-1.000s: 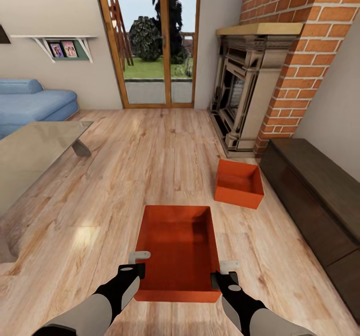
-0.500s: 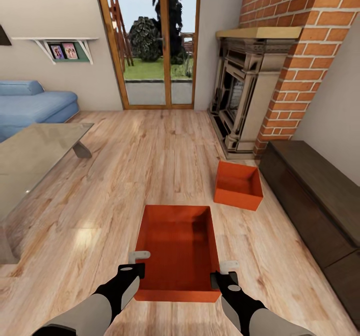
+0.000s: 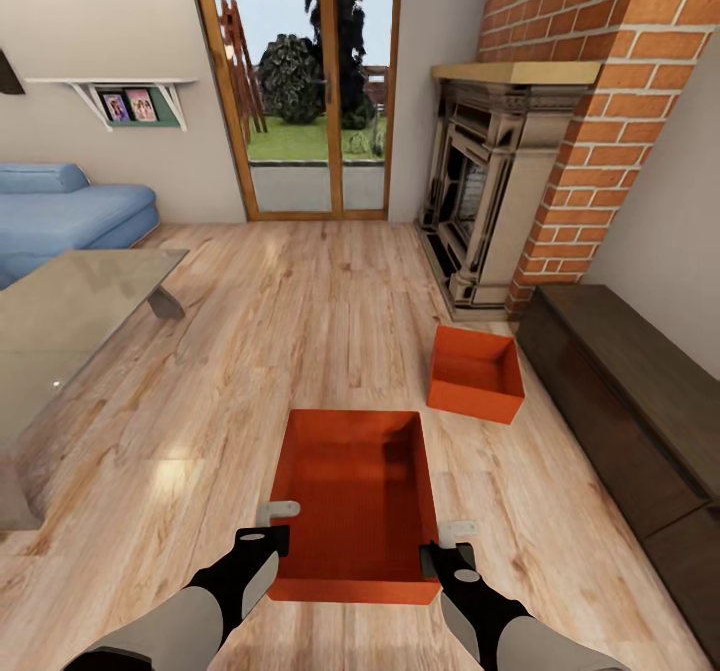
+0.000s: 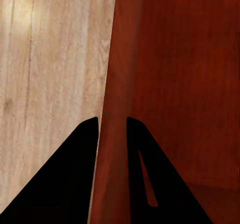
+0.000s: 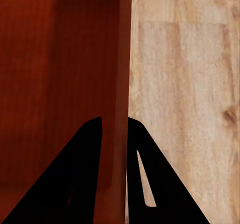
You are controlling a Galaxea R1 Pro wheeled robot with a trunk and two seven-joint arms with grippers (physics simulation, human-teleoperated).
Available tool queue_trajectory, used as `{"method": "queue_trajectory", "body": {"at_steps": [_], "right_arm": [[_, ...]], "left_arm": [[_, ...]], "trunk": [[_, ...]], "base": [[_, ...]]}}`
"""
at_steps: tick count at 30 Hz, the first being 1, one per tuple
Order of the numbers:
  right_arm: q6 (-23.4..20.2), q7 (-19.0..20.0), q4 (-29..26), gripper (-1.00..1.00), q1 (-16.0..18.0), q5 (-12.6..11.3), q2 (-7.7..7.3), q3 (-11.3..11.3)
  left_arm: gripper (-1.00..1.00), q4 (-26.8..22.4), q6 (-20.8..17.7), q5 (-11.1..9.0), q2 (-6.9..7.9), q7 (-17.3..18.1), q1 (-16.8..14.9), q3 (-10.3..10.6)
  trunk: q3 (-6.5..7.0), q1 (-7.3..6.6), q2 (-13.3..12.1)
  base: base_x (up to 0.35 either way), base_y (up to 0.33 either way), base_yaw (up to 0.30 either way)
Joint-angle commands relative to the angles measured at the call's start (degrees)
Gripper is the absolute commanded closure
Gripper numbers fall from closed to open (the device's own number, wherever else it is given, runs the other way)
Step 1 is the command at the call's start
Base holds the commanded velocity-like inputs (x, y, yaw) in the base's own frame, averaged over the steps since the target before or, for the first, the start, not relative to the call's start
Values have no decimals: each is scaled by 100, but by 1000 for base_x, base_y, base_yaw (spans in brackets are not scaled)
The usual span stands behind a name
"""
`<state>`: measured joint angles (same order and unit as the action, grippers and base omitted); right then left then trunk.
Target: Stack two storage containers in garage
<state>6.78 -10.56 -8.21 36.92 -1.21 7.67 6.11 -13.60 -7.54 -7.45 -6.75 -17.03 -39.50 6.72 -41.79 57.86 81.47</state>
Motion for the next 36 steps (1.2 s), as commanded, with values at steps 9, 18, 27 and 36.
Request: {"method": "queue_trajectory", "body": {"at_steps": [9, 18, 27, 36], "right_arm": [[3, -44, -30, 100, 8, -6, 17, -5], [-17, -32, -23, 100, 8, -36, 18, -18], [-27, -25, -22, 100, 8, -45, 21, -22], [-19, -25, -23, 100, 8, -40, 24, -17]], "left_arm": [[100, 6, -46, -37, 7, -98, 4, 64], [100, -1, -38, -37, 6, -107, 4, 66], [100, -2, -37, -35, 7, -114, 4, 66], [100, -2, -37, -37, 7, -117, 4, 66]], "trunk": [[160, -199, -360], [377, -396, -721], [604, -594, -1082], [806, -792, -1443]], "base": [[0, 0, -3], [0, 0, -139], [0, 0, -173], [0, 0, -36]]}}
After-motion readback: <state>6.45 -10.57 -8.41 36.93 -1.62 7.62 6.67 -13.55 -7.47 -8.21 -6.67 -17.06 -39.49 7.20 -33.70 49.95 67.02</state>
